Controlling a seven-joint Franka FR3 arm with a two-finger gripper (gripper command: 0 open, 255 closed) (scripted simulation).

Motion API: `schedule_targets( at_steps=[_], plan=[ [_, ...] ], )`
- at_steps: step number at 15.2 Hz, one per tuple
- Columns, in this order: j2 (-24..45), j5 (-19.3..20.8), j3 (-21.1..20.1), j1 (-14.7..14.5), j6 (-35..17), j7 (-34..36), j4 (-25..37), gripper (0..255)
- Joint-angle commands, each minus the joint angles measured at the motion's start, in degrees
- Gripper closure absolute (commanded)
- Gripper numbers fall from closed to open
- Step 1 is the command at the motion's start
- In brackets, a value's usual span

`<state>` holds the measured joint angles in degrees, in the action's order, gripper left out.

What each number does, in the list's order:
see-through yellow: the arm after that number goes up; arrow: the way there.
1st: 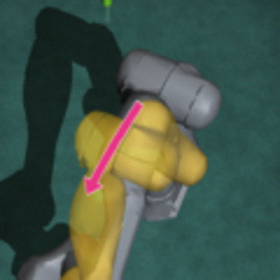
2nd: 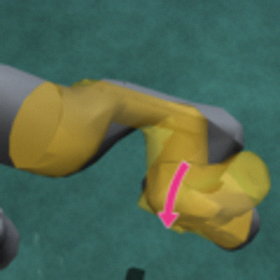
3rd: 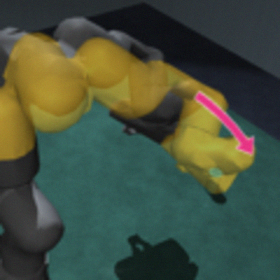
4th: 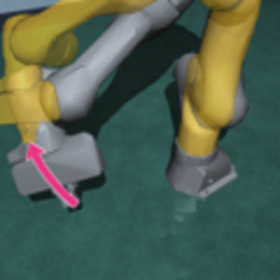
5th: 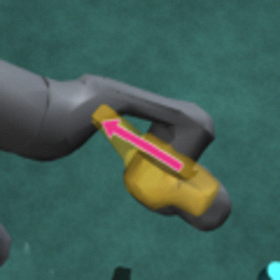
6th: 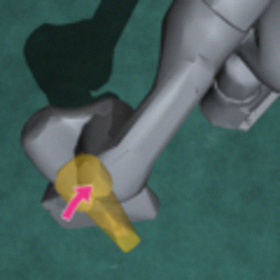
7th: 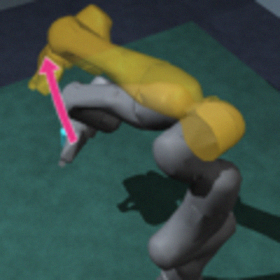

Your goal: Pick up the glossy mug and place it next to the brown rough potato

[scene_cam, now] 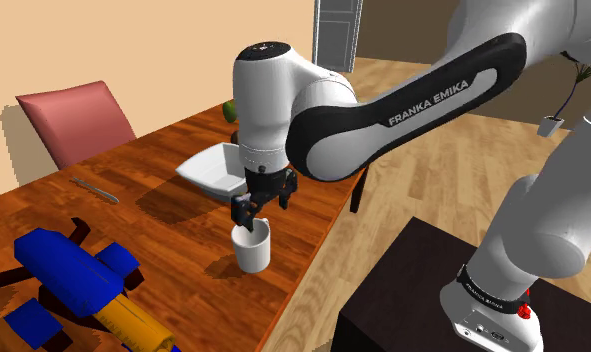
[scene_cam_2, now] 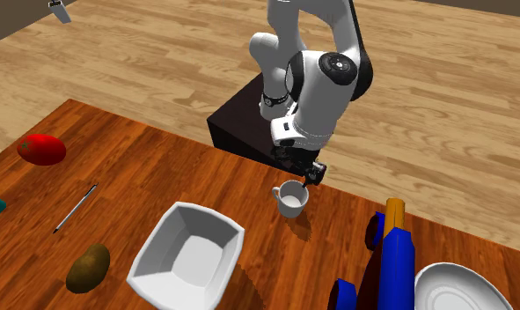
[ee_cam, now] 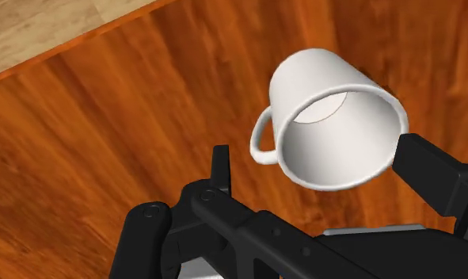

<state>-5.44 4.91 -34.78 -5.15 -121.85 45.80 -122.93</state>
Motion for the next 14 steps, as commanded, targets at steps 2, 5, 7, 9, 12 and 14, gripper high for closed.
schedule_targets(
  at_steps=[2, 5, 7, 9, 12, 14],
  plan=[
    [8.0, 6.8, -2.5, -1.0, -0.4, 7.6, 5.2, 0],
    [16.1, 13.7, -3.1, -3.8, 0.9, 14.3, 11.6, 0],
    [16.7, 14.2, -2.7, -4.2, 0.4, 14.7, 11.4, 0],
    [17.5, 15.0, -2.4, -4.3, -0.9, 15.2, 10.8, 0],
    [18.8, 16.3, -1.9, -4.5, -2.6, 16.0, 10.0, 0],
    [19.5, 17.0, -1.6, -4.6, -3.6, 16.4, 9.6, 0]
  ],
)
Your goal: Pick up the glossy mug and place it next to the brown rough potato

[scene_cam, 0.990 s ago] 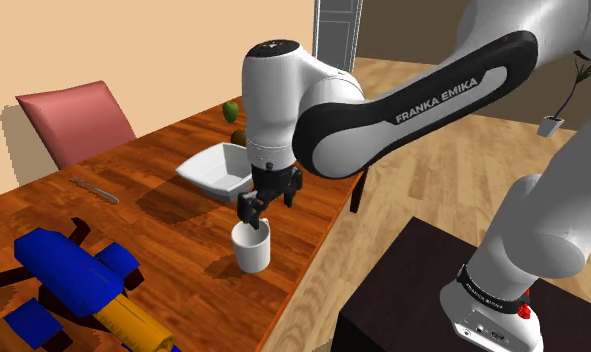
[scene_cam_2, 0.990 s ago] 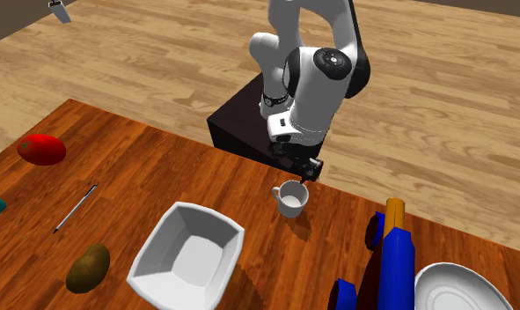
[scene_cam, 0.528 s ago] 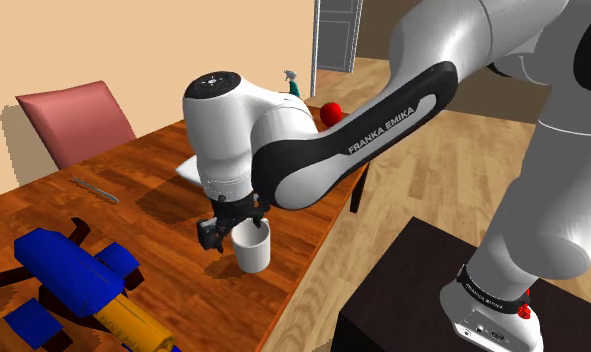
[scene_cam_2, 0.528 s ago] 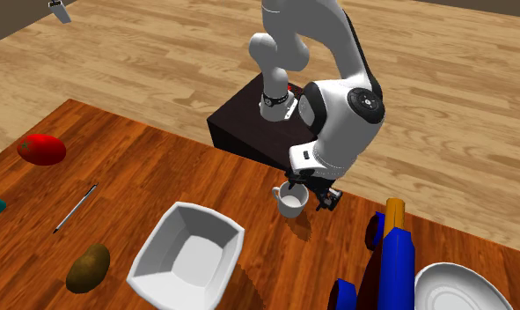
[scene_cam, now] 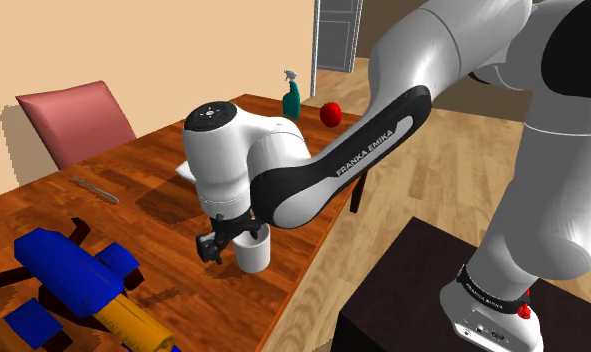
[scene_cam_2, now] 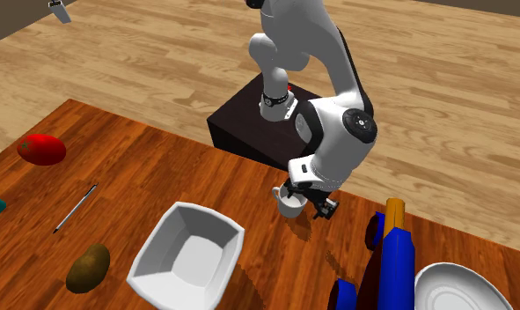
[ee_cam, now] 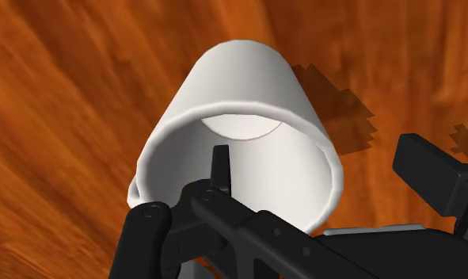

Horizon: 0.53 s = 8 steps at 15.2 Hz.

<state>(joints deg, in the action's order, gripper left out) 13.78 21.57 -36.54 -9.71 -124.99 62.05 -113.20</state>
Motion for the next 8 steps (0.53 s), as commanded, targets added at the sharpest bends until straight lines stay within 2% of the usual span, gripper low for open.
schedule_targets(
  at_steps=[1, 7, 8],
  plan=[
    [0.3, 0.3, 0.1, 0.0, -0.4, 0.2, -0.2, 0],
    [0.3, 0.3, 0.1, 0.0, -0.4, 0.2, -0.2, 0],
    [0.3, 0.3, 0.1, 0.0, -0.4, 0.2, -0.2, 255]
  ],
)
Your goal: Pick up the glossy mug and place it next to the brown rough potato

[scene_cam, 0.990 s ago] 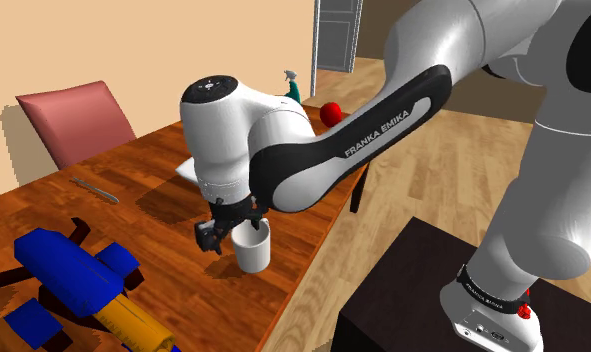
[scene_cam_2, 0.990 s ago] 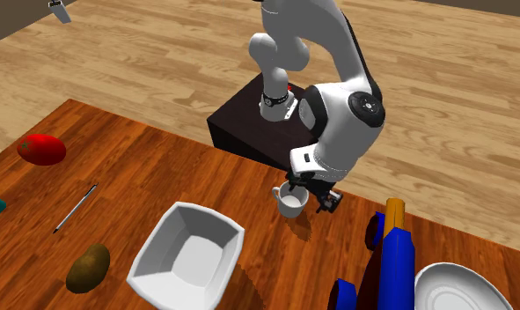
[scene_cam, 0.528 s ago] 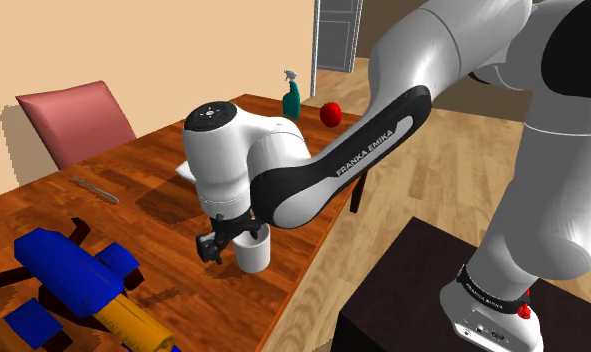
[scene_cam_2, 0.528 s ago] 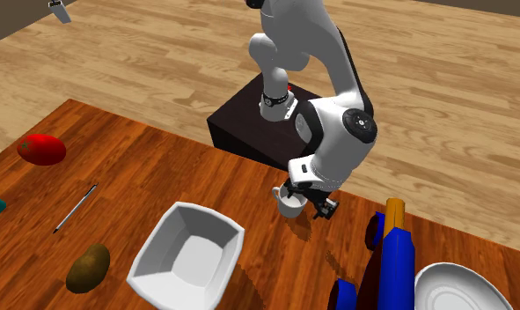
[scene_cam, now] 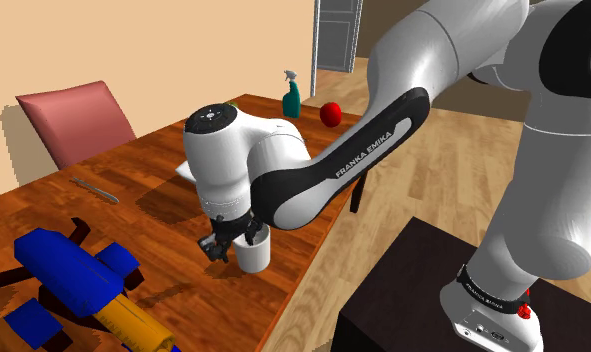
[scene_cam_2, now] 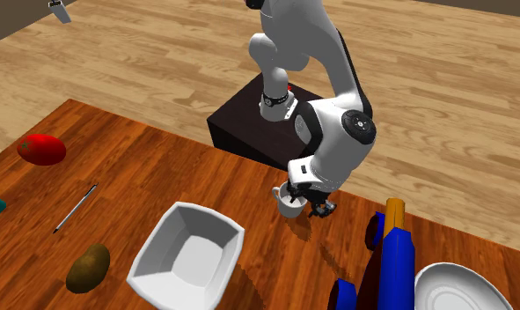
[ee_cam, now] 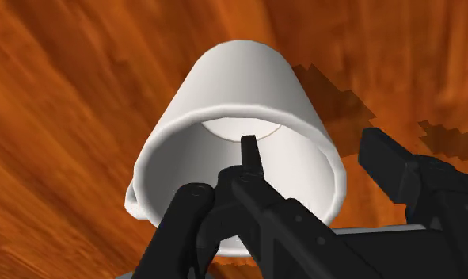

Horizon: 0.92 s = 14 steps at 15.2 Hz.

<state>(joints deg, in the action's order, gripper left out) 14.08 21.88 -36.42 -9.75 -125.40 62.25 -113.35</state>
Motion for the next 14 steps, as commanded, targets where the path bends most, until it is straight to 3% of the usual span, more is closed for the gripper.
schedule_targets(
  at_steps=[1, 9, 14],
  plan=[
    [0.0, 0.0, 0.0, 0.0, 0.0, 0.0, 0.0, 255],
    [0.0, 0.0, 0.0, 0.0, 0.0, 0.0, 0.0, 255],
    [-2.0, -2.1, -0.6, 0.5, 3.0, -1.7, 1.6, 255]
  ],
)
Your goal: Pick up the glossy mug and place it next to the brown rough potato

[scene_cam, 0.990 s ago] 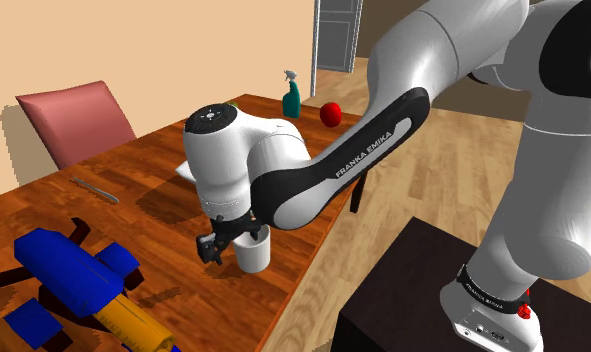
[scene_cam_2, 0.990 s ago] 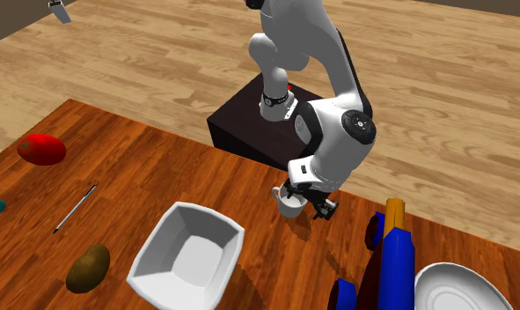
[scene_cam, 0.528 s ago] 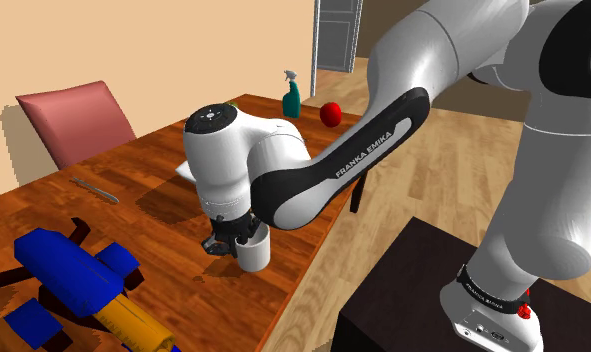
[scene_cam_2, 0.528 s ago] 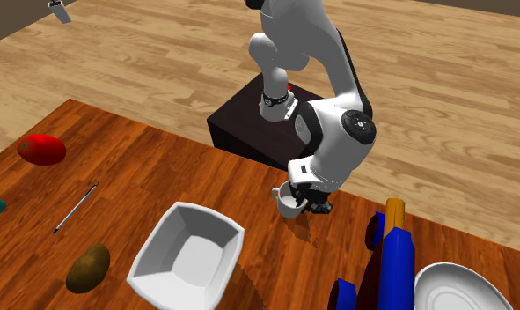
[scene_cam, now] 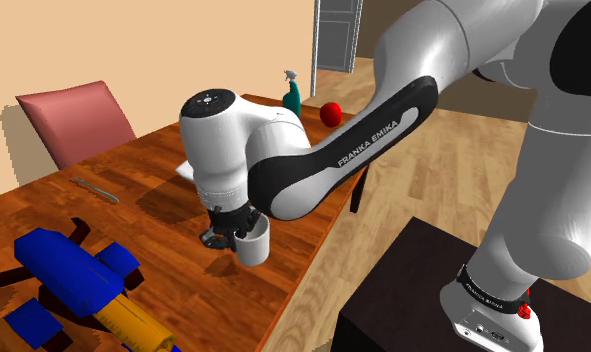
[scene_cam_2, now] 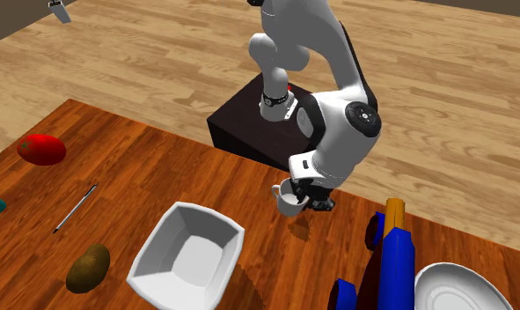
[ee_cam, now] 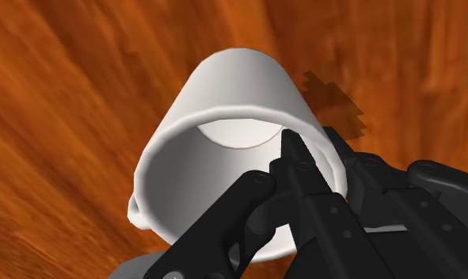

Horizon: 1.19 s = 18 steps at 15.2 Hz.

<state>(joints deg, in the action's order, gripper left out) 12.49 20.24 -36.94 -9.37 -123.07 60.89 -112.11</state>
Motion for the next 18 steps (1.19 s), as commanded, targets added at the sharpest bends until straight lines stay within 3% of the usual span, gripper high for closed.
schedule_targets(
  at_steps=[1, 18],
  plan=[
    [-0.8, -0.8, -0.2, 0.2, 1.3, -0.7, 0.8, 255],
    [-5.2, -5.3, -1.2, 0.8, 12.6, -5.1, 9.2, 255]
  ],
)
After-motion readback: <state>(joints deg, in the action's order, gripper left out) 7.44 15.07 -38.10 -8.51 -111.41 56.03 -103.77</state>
